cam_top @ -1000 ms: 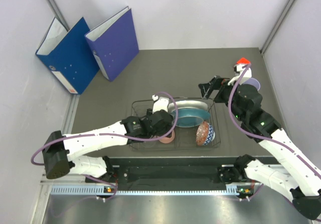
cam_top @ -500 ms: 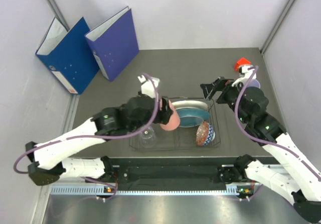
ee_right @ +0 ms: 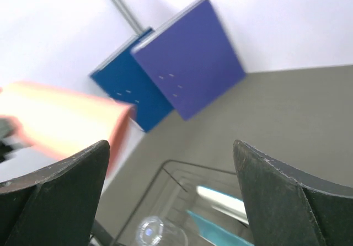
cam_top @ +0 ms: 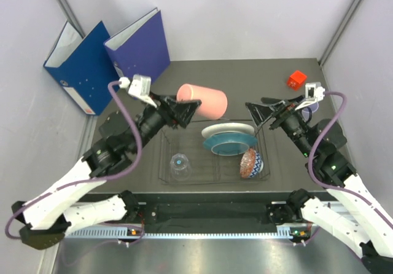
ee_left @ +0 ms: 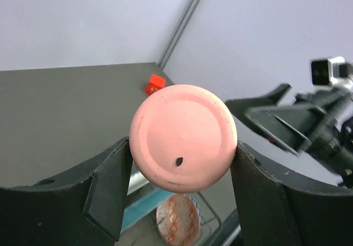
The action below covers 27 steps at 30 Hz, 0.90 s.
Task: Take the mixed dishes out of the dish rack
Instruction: Pick up the cup from the dish rack, then place the cup at the center of the board.
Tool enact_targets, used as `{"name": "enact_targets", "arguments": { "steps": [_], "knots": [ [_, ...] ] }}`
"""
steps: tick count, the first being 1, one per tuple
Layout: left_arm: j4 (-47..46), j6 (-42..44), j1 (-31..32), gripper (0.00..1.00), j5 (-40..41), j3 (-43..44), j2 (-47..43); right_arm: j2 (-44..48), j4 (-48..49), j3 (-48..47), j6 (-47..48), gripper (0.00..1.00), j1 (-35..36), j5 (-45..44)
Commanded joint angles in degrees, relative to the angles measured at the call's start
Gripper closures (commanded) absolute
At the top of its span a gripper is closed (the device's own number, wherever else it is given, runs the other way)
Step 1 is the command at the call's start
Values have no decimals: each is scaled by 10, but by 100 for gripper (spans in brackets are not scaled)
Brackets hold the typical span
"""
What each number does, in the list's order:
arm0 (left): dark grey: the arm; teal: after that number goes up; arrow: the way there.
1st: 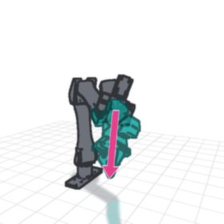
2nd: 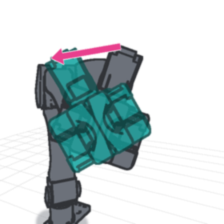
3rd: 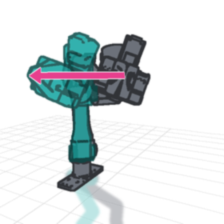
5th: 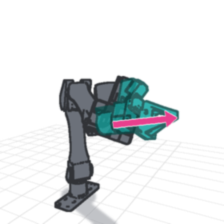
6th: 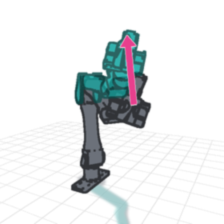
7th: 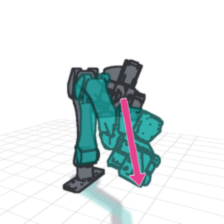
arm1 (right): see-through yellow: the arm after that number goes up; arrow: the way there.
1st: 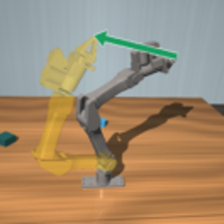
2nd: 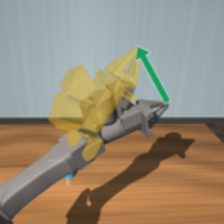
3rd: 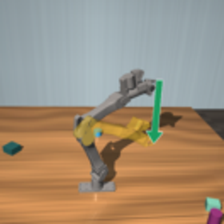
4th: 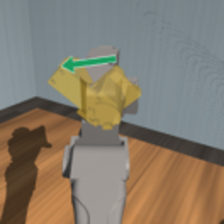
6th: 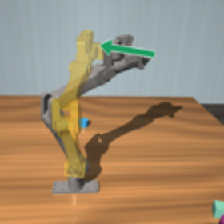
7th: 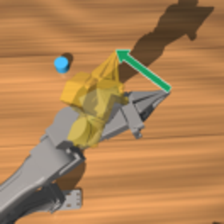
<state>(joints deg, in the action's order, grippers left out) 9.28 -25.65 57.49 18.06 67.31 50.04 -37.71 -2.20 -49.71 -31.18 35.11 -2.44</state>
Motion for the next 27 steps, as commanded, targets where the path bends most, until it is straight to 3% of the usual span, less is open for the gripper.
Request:
{"name": "enact_targets", "arguments": {
  "steps": [1, 2, 3, 5, 10, 14, 22, 27],
  "knots": [
    [-207, -139, -137, 100, -240, -51, 43, 15, 80, 11, -21, 9, 6, 46],
    [-243, -176, -196, 100, -282, -63, 67, 17, 87, 13, -21, 9, 6, 47],
    [-328, -249, -217, 100, -346, -75, 81, 19, 89, 16, -21, 9, 6, 48],
    [-412, -308, -256, 100, -383, -109, 123, 25, 91, 16, -20, 9, 5, 48],
    [-625, -436, -267, 100, -446, -132, 212, 27, 91, 22, -13, 10, 6, 47],
    [-731, -501, -266, 100, -473, -131, 279, 10, 107, 23, -11, 13, 6, 51],
    [-708, -492, -266, 100, -473, -124, 279, -35, 129, 13, -2, 16, 6, 52],
    [-724, -505, -266, 100, -477, -132, 287, -75, 150, 1, -6, 28, 6, 69]
  ]
}}
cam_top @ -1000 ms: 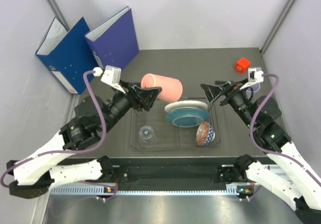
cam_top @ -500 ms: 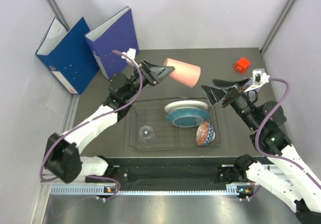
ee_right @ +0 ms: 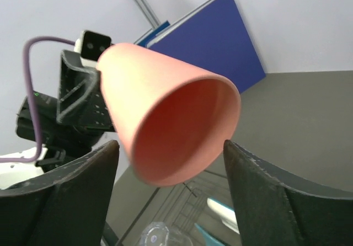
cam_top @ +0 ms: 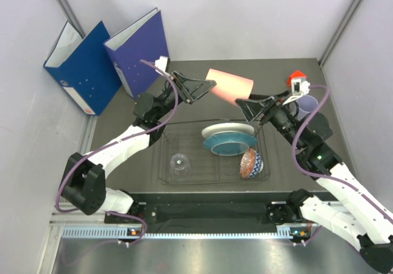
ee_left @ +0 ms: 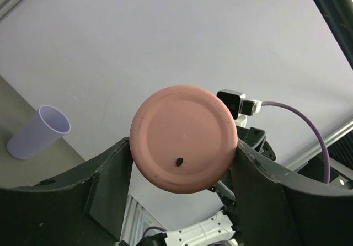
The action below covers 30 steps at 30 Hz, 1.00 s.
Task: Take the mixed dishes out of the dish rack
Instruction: Place the cup at the center of the board.
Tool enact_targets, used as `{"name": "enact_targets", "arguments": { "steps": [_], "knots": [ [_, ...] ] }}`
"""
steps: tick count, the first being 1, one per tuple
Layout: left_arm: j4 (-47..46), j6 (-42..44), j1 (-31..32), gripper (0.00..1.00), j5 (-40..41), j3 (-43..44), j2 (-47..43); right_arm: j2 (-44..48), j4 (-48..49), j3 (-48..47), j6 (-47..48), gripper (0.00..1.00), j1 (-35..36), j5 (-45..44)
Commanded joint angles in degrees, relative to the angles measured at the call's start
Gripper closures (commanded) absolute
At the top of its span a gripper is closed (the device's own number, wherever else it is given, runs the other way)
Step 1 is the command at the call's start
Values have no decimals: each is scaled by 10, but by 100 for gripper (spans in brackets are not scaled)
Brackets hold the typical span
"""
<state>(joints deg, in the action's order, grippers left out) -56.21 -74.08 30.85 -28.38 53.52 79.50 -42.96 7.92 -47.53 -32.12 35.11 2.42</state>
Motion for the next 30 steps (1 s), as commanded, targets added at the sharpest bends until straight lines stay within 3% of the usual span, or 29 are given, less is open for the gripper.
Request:
{"name": "enact_targets", "arguments": {
  "steps": [1, 2, 4, 5, 6, 11, 13, 14, 15, 16, 17, 19, 21, 23, 24, 26, 27, 30],
  "knots": [
    [-71, -21, 0, 100, -13, 5, -6, -29, 58, -24, 2, 33, 6, 26],
    [-72, -24, 0, 100, -12, 4, -4, -35, 61, -26, 1, 50, 6, 28],
    [-72, -24, 0, 100, -12, 0, -4, -47, 68, -33, -1, 73, 6, 29],
    [-71, -22, -1, 100, -12, 0, -3, -49, 68, -35, -2, 90, 6, 29],
    [-68, -20, -1, 100, -12, 0, -2, -52, 68, -38, -2, 92, 5, 29],
    [-46, -9, 0, 99, -15, 4, -3, -45, 58, -35, -2, 100, 6, 22],
    [-33, -4, -1, 88, -25, 12, 1, -32, 47, -34, 3, 100, 6, 13],
    [-16, 5, -1, 77, -27, 16, 2, -27, 40, -39, 7, 100, 6, 6],
    [1, 15, -1, 35, -31, 25, 2, -14, 19, -43, 11, 100, 6, -13],
    [28, 27, -4, 12, -32, 30, -4, -8, 5, -49, 23, 100, 5, -21],
    [125, 73, -6, 1, -20, 38, -11, -4, -16, -74, 31, 100, 5, -48],
    [230, 136, -18, 1, 13, 65, -36, 0, -99, -109, 57, 100, 5, -120],
    [369, 213, -27, 1, 106, 77, -67, -12, -213, -188, 75, 100, 5, -234],
    [409, 237, -29, 1, 153, 77, -93, -33, -286, -270, 78, 100, 5, -305],
    [425, 241, -28, 1, 176, 76, -98, -74, -379, -304, 75, 100, 4, -385],
    [462, 238, -28, 1, 192, 74, -109, -127, -481, -416, 58, 100, 0, -454],
    [472, 237, -28, 1, 202, 76, -110, -184, -580, -453, 46, 100, -8, -511],
    [501, 230, -28, 1, 207, 70, -118, -267, -727, -563, -21, 100, -34, -540]
  ]
}}
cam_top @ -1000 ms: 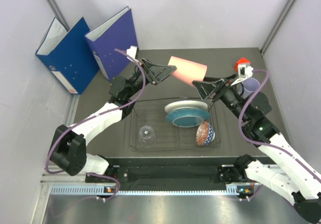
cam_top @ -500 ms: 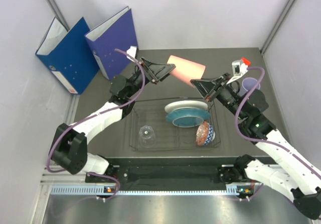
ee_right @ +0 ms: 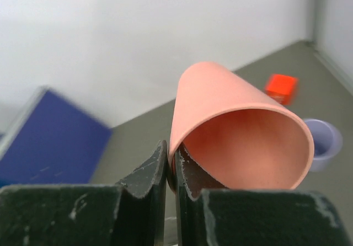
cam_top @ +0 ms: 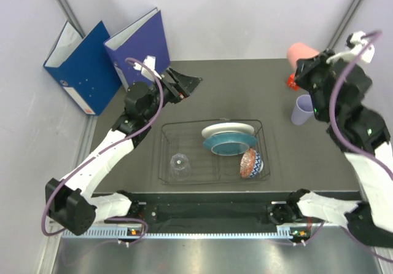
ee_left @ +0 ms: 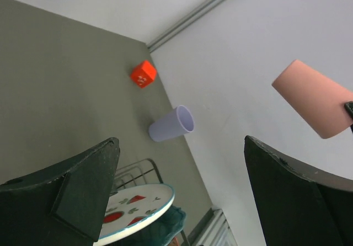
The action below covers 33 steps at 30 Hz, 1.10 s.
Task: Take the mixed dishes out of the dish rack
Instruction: Place the cup at the center of the board.
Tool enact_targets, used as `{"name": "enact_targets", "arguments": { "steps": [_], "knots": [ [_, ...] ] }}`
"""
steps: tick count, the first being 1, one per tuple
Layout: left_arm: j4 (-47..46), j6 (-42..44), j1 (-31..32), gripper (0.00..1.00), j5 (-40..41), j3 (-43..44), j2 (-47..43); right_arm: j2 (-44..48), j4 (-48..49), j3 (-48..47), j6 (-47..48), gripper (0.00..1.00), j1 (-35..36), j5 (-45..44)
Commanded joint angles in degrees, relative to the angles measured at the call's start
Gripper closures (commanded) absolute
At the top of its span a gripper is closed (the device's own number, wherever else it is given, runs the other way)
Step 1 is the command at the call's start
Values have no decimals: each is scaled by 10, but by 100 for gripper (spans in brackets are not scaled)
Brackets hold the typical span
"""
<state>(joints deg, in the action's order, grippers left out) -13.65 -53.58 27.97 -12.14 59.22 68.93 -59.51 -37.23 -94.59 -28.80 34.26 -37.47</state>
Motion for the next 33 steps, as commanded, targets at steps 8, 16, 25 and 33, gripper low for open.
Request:
{"name": "enact_targets", "arguments": {
  "steps": [8, 16, 25, 33],
  "knots": [
    [92, 3, 1, 1, 33, -24, -34, -114, -283, -23, -35, 100, -208, 68],
    [91, -9, 1, 1, 16, -46, -41, -119, -225, 120, -48, 100, -296, 142],
    [96, -12, 1, 1, 8, -64, -42, -181, -160, 188, -59, 100, -323, 153],
    [111, -6, 1, 1, 11, -71, -34, -258, -124, 194, -59, 100, -338, 173]
  ]
}}
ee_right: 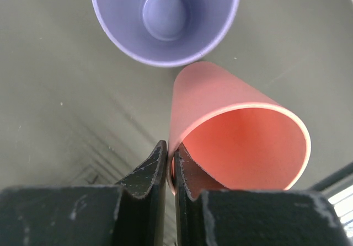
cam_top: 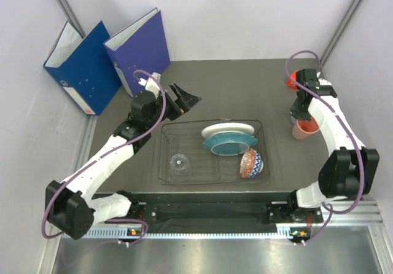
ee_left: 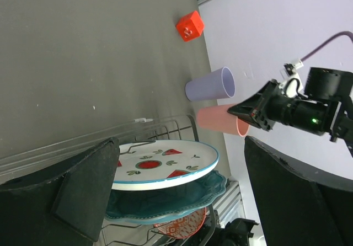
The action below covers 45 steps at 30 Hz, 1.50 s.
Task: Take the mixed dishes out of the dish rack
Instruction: Place the cup at the center of the board.
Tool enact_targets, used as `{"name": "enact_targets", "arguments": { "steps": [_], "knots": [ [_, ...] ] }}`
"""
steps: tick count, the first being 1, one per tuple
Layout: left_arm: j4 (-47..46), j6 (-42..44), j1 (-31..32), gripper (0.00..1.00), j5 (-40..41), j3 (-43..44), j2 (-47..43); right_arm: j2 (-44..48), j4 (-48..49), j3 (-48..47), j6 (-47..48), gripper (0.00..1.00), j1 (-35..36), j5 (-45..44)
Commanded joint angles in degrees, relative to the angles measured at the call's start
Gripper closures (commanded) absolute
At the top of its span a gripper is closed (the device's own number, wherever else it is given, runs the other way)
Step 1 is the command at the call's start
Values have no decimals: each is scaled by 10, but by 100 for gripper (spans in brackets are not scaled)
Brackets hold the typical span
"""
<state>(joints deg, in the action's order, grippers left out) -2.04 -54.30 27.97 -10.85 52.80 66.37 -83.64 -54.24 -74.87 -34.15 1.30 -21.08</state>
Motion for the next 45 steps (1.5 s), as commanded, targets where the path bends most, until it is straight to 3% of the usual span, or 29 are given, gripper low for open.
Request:
{"name": "enact_targets", "arguments": {
  "steps": [1, 12, 19, 28, 41, 45],
  "knots": [
    [-5, 2, 1, 1, -2, -8, -8, -22, 48, -4, -6, 100, -9, 10],
    [1, 4, 1, 1, -8, -9, 14, -78, 96, 18, -12, 100, -49, 49],
    [0, 3, 1, 1, -14, -2, 28, -82, 96, 13, -9, 73, -50, 56],
    [-5, -5, 1, 1, -22, -3, 32, -26, 82, 9, -7, 64, -49, 53],
    [5, 7, 2, 1, -13, 0, 22, 97, 14, -76, -10, 62, -31, 34],
    [57, 36, 2, 1, 6, 15, 15, 182, 67, -84, -1, 62, 16, 94]
  ]
}}
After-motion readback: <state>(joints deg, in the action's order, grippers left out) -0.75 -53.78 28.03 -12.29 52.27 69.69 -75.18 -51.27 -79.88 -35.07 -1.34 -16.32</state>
